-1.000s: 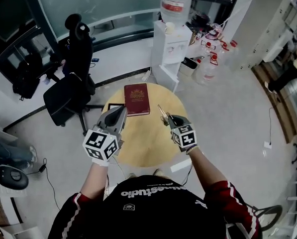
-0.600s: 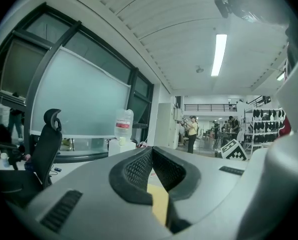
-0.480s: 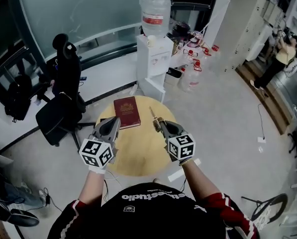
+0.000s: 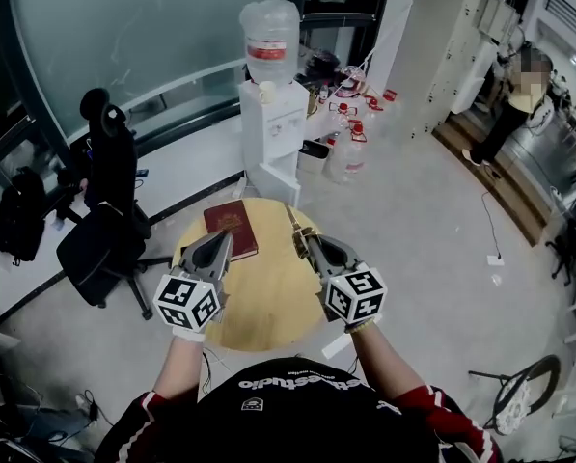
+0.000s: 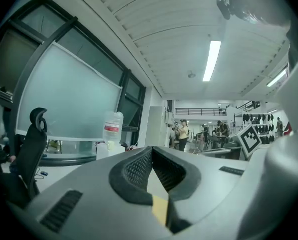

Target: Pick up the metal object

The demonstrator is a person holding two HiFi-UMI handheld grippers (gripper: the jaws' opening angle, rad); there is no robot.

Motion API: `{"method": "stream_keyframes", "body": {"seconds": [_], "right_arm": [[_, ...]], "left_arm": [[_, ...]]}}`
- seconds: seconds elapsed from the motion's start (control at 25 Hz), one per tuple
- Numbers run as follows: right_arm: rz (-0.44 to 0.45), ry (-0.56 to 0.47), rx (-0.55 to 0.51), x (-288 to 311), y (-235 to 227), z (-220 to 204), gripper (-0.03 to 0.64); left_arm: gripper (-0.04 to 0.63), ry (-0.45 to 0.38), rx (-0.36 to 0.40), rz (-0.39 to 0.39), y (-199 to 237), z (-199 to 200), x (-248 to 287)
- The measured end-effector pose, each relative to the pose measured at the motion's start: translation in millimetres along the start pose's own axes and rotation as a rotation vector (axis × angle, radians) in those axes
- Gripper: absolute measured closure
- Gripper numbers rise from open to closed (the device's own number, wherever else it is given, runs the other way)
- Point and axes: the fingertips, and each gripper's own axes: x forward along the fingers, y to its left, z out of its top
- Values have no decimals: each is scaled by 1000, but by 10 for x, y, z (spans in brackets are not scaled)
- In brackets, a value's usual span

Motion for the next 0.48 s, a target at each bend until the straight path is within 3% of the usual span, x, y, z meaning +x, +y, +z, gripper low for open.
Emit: {"method": "stream_keyframes", "body": {"seconds": [0.48], "right_arm": [[-66, -89, -11, -306, -34, 471, 587]], "left_arm": [[578, -56, 8, -18, -39, 278, -57]]}}
